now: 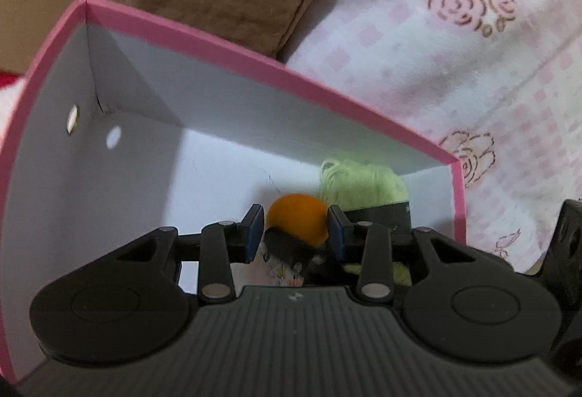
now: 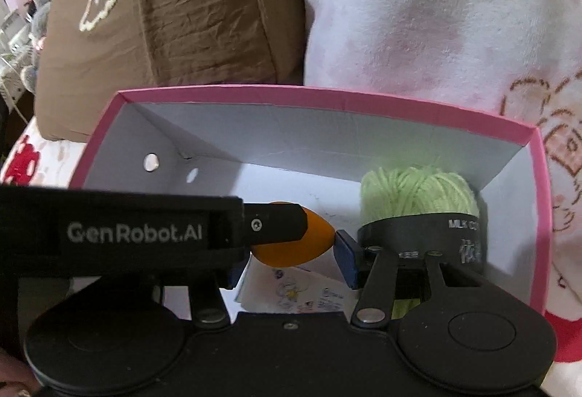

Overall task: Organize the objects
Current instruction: 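Open the left tool to drop the sponge beside the yarn ball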

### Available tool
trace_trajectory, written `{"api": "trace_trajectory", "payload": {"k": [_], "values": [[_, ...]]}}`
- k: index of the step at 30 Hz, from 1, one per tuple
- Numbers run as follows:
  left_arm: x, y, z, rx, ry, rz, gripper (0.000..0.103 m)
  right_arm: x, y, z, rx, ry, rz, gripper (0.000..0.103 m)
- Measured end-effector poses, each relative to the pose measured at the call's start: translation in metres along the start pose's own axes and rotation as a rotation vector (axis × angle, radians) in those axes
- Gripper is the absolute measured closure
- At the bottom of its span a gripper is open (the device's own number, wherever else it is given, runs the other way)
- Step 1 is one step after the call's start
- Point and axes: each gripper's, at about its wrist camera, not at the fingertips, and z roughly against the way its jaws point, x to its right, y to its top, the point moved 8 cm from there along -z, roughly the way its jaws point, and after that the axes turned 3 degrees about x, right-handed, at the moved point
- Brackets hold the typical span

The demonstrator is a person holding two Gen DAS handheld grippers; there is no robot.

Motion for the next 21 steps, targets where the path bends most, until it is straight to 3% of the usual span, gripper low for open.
{"api": "trace_trajectory", "payload": {"k": [7, 14, 21], "values": [[-0.002, -0.002, -0.004, -0.010, 0.011, 0.018, 0.067, -0.001, -0.002, -0.004, -0.001, -0.080, 0.066, 0.049], [-0.002, -0.002, -0.002, -0.005, 0.024, -0.002, 0.069, 0.000, -0.003, 0.004, 0.010, -0.071, 0.086, 0.046], [0.001, -0.009, 0.004, -0.015, 0.034, -0.031, 0.069, 0.002, -0.014, 0.041, 0.092, -0.043, 0.147, 0.046]]}}
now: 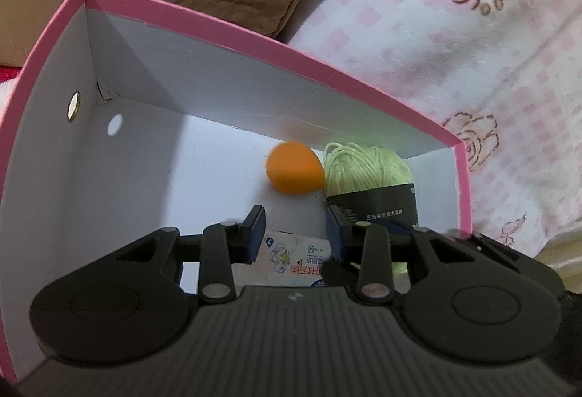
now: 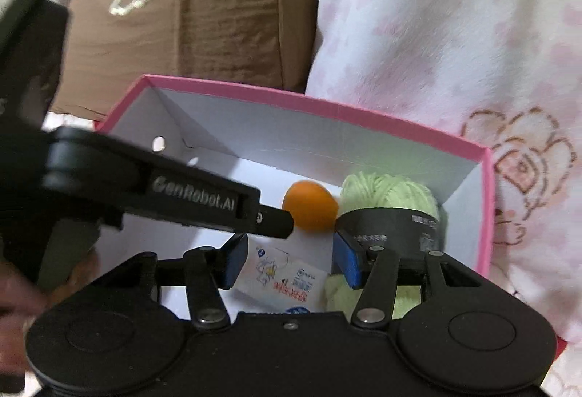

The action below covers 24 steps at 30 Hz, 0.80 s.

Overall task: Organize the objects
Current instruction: 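Open the left tool to drop the sponge beside the yarn ball, then withdraw the left tool from the box toward the clear plastic case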

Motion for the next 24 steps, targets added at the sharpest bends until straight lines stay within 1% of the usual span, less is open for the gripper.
{"api": "trace_trajectory", "payload": {"k": [3, 6, 8, 14, 19, 24], "values": [[0.004, -0.003, 0.008, 0.005, 0.022, -0.035, 0.069, 0.003, -0.005, 0.016, 0.031, 0.023, -0.009, 0.046], [0.009, -0.007, 0.023, 0.015, 0.068, -0.094, 0.069, 0.005, -0.010, 0.030, 0.058, 0.035, -0.026, 0.046], [0.014, -0.011, 0.036, 0.018, 0.085, -0.125, 0.069, 0.005, -0.015, 0.040, 0.072, 0.045, -0.034, 0.045], [0.022, -0.021, 0.077, 0.008, 0.110, -0.163, 0.069, -0.006, -0.021, 0.065, 0.119, 0.059, -0.019, 0.045], [0.028, -0.033, 0.116, 0.020, 0.118, -0.194, 0.068, -0.013, -0.028, 0.089, 0.123, 0.066, 0.000, 0.044], [0.032, -0.051, 0.145, -0.003, 0.117, -0.210, 0.068, -0.031, -0.037, 0.114, 0.142, 0.062, 0.051, 0.042]]}}
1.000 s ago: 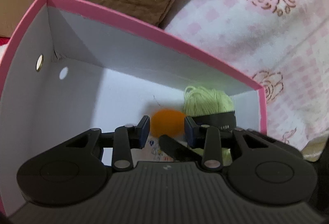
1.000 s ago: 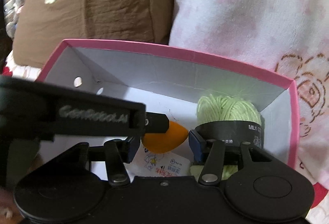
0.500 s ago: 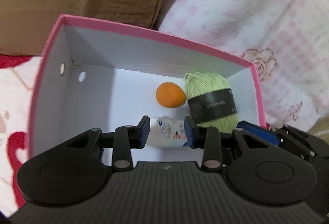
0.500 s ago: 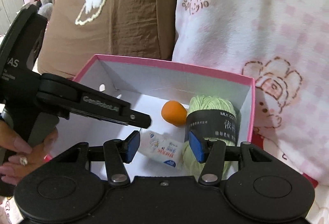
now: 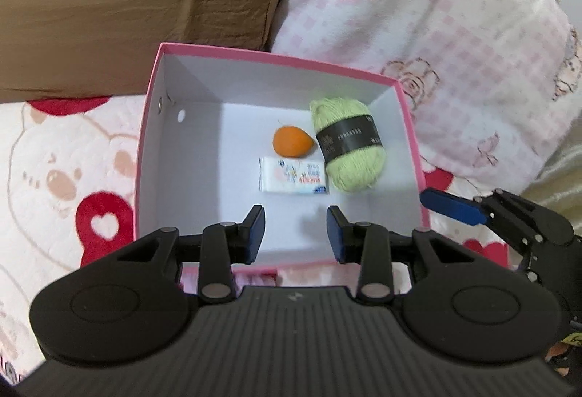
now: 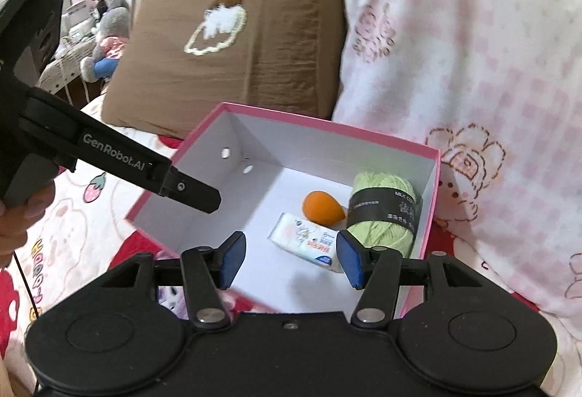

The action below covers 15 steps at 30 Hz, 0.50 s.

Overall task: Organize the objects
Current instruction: 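Withdraw the left tool from the box toward the clear plastic case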

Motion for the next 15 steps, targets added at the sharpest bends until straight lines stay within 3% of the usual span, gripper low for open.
{"api": "trace_trajectory", "payload": {"k": [9, 15], "values": [[0.011, -0.020, 0.055, 0.003, -0.030, -0.046, 0.065, -0.036, 0.002, 0.039, 0.003, 0.023, 0.059, 0.037], [0.009, -0.033, 0.084, 0.014, -0.045, -0.063, 0.062, -0.049, -0.006, 0.071, 0.035, 0.001, 0.058, 0.021]]}}
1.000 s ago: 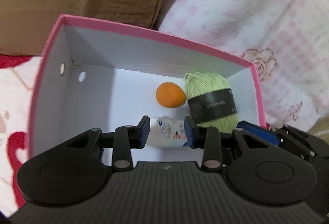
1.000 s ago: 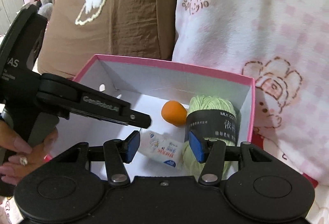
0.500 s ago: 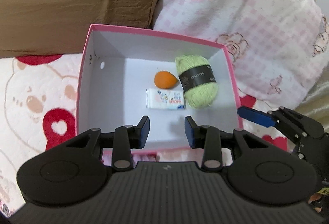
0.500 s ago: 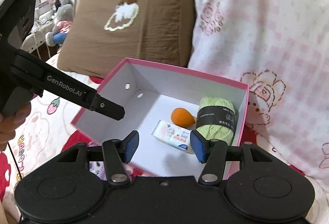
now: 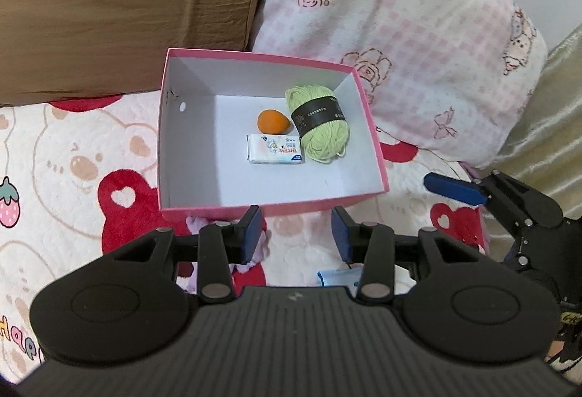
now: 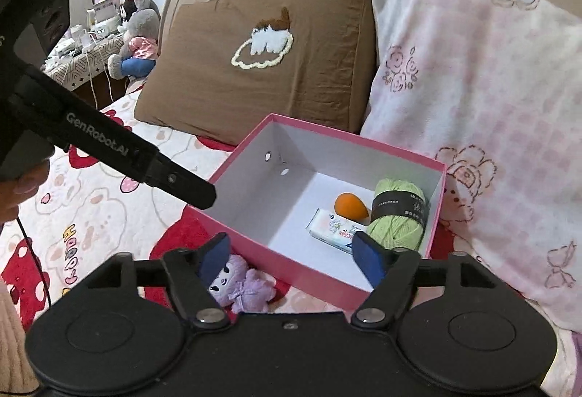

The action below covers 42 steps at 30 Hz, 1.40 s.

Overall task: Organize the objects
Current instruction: 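Withdraw the left tool from the box toward the clear plastic case, then move both tools toward the purple plush doll beside the box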

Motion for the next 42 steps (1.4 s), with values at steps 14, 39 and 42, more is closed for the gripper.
{"api": "trace_trajectory", "payload": {"k": [14, 39, 42], "values": [[0.000, -0.046, 0.030, -0.036, -0.012, -0.022, 0.040, -0.027, -0.016, 0.038, -0.053, -0.084, 0.062, 0.012], [-0.013, -0.089, 0.040, -0.006, -0.034, -0.019, 0.005, -0.058, -0.051, 0.055, -0.118, 0.120, -0.037, 0.012], [-0.019, -0.093, 0.033, -0.013, -0.011, -0.016, 0.005, -0.063, -0.056, 0.047, -0.127, 0.125, -0.029, 0.012]]}}
